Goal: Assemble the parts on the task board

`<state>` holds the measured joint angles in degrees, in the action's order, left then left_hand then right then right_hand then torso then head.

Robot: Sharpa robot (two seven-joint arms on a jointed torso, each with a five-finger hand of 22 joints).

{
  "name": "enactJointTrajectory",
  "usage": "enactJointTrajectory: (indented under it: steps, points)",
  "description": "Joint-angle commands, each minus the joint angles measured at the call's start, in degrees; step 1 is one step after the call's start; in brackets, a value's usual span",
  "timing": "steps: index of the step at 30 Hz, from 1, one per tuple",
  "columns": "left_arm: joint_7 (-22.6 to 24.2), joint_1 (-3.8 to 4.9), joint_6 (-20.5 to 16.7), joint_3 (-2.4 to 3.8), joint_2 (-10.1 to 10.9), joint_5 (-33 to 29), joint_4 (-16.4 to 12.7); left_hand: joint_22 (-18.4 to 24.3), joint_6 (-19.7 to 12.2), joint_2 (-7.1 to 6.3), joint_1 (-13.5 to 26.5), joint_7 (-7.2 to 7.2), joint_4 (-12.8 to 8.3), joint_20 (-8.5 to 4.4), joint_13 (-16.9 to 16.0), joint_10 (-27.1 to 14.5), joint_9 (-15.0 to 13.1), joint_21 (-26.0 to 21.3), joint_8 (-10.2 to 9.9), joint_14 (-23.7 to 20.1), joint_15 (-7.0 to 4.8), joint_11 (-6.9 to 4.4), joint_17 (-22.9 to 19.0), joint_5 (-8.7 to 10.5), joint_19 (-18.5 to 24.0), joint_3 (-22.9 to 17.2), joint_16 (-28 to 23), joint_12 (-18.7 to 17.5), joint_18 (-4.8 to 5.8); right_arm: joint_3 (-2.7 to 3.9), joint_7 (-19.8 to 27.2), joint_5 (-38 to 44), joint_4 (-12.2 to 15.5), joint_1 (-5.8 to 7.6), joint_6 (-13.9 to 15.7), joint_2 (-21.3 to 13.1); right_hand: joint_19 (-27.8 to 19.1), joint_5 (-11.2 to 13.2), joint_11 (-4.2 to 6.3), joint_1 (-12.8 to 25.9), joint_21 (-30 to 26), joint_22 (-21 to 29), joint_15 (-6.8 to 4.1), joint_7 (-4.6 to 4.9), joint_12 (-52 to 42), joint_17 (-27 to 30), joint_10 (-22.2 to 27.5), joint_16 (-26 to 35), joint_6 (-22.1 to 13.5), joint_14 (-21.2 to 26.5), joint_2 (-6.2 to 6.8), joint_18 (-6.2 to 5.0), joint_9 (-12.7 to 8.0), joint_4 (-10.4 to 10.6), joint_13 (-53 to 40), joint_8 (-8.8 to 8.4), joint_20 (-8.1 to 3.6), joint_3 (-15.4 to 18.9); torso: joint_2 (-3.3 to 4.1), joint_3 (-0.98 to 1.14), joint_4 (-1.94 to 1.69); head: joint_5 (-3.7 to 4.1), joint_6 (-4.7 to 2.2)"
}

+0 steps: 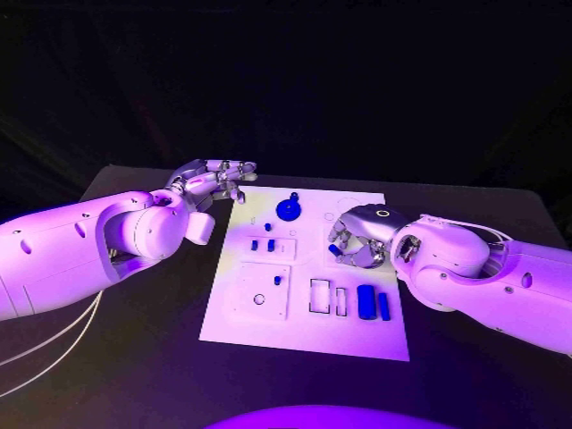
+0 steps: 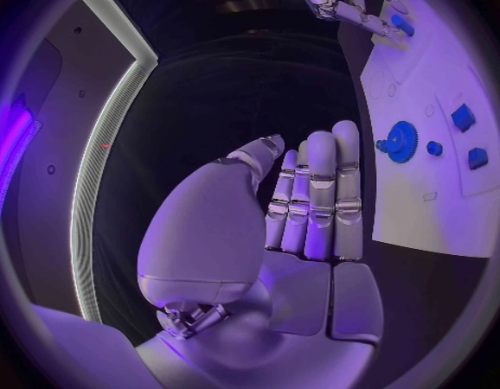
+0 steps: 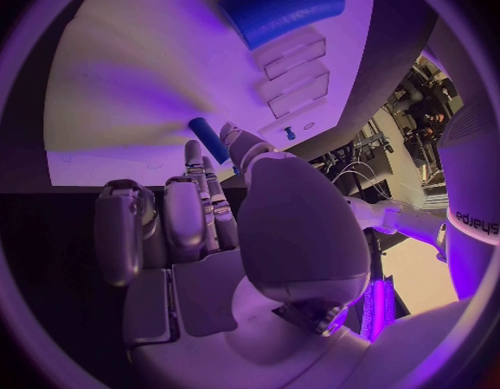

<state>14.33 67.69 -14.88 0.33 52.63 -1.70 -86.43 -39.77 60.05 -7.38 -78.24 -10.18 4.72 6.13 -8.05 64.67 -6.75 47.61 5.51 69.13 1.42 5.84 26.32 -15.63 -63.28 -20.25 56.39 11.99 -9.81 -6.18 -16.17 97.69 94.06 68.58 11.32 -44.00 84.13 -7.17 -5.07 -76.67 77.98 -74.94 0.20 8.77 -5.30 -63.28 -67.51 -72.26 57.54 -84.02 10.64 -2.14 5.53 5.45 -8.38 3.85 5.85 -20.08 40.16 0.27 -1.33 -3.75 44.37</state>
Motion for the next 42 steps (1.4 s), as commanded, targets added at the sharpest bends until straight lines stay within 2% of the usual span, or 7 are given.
enactJointTrajectory:
  steps: [1,6,8,20,25,36,42]
  points:
    - [0.14,0.01,0.86,0.03,-0.06,-0.04,-0.10,0.06,-0.53,0.58,0.03,0.02,0.16,0.29,-0.01,-0.38,0.09,-0.26,-0.09,-0.43,-0.11,0.05,-0.10,0.05,-0.07,0.35,-0.32,0.35,-0.76,0.02,-0.75,2.05,-0.08,0.02,0.23,0.25,2.19,0.28,0.97,0.70,0.47,-12.00,-0.67,-0.93,-0.69,-0.28,-0.52,-0.05,0.59,-1.40,0.03,-0.09,0.24,0.37,-0.45,0.49,-0.19,0.25,0.04,0.00,0.05,-0.07,0.05]
    - [0.05,0.01,0.93,0.03,-0.05,-0.04,-0.12,0.06,-0.53,0.58,0.03,0.02,0.16,0.29,-0.01,-0.38,0.09,-0.26,-0.09,-0.43,-0.11,0.05,-0.10,0.05,-0.07,0.35,-0.32,0.35,-0.76,0.02,-1.34,3.38,-0.16,0.02,0.19,0.53,2.70,0.60,2.67,1.28,1.86,-12.43,-2.23,-2.54,-4.35,-1.28,-2.78,-0.81,2.11,-1.69,0.24,0.19,0.63,0.98,-3.30,0.91,-1.58,1.67,0.01,0.00,0.05,-0.08,0.10]
    - [0.02,0.01,0.95,0.03,-0.05,-0.04,-0.12,0.06,-0.53,0.58,0.03,0.02,0.16,0.29,-0.01,-0.38,0.09,-0.26,-0.09,-0.43,-0.11,0.05,-0.10,0.05,-0.07,0.35,-0.32,0.35,-0.76,0.01,-1.55,3.76,-0.19,0.02,0.26,0.65,2.75,1.36,3.02,1.49,1.96,-12.48,-2.34,-2.91,-6.24,-1.47,-2.53,-0.97,2.35,-1.75,0.36,0.21,0.70,1.14,-4.97,0.84,-1.94,2.49,0.01,0.00,0.04,-0.10,0.10]
    - [-0.15,0.01,1.03,0.03,-0.04,-0.04,-0.10,0.06,-0.53,0.58,0.03,0.02,0.16,0.29,-0.01,-0.38,0.09,-0.26,-0.09,-0.43,-0.11,0.05,-0.10,0.05,-0.07,0.35,-0.32,0.35,-0.76,0.01,-2.31,4.83,-0.54,0.02,0.25,1.31,2.87,1.95,3.63,1.11,1.97,-12.57,-3.09,-3.64,-22.31,-2.03,7.04,-1.43,3.57,-1.89,-0.82,0.27,1.09,2.58,-18.84,0.20,-2.40,5.71,0.07,0.05,0.04,-0.15,0.17]
    - [-0.27,0.01,1.08,0.03,-0.04,-0.04,-0.10,0.06,-0.53,0.58,0.03,0.02,0.16,0.29,-0.01,-0.38,0.09,-0.26,-0.09,-0.43,-0.11,0.05,-0.10,0.05,-0.07,0.35,-0.32,0.35,-0.76,0.01,-2.58,5.04,-0.65,0.02,0.62,1.44,2.99,1.88,3.96,1.05,2.29,-12.66,-3.24,-3.76,-26.44,-2.27,8.27,-1.62,4.95,-1.96,-1.34,0.33,1.41,3.09,-21.60,0.64,-2.59,5.89,0.05,0.03,0.01,-0.13,0.22]
    - [-0.45,0.01,1.12,0.03,-0.06,-0.04,-0.05,0.12,-0.54,0.65,-0.05,0.03,0.15,0.29,-0.03,-0.43,0.09,-0.34,-0.04,-0.42,-0.12,0.03,-0.14,0.07,-0.11,0.41,-0.34,0.44,-0.77,0.01,-2.46,5.18,-0.71,0.02,0.67,1.67,3.17,2.21,4.50,-2.48,2.82,-12.80,-3.61,-4.65,-30.13,-2.71,10.22,-1.98,9.45,-2.06,-5.65,0.42,2.45,1.87,-23.83,2.33,-2.98,2.42,0.02,0.02,0.05,-0.07,0.30]
    - [-0.59,0.01,1.14,0.03,-0.07,-0.04,-0.02,0.12,-0.54,0.65,-0.05,0.03,0.15,0.29,-0.03,-0.43,0.09,-0.34,-0.04,-0.42,-0.12,0.03,-0.14,0.07,-0.11,0.41,-0.34,0.44,-0.77,0.00,-2.15,5.18,-0.70,0.01,-0.02,1.70,3.19,2.27,4.76,-3.90,2.95,-12.83,-3.85,-5.20,-30.58,-2.76,10.54,-2.01,11.02,-2.05,-6.83,0.44,3.05,0.64,-23.85,3.15,-3.17,0.73,0.00,0.02,0.02,0.04,0.33]
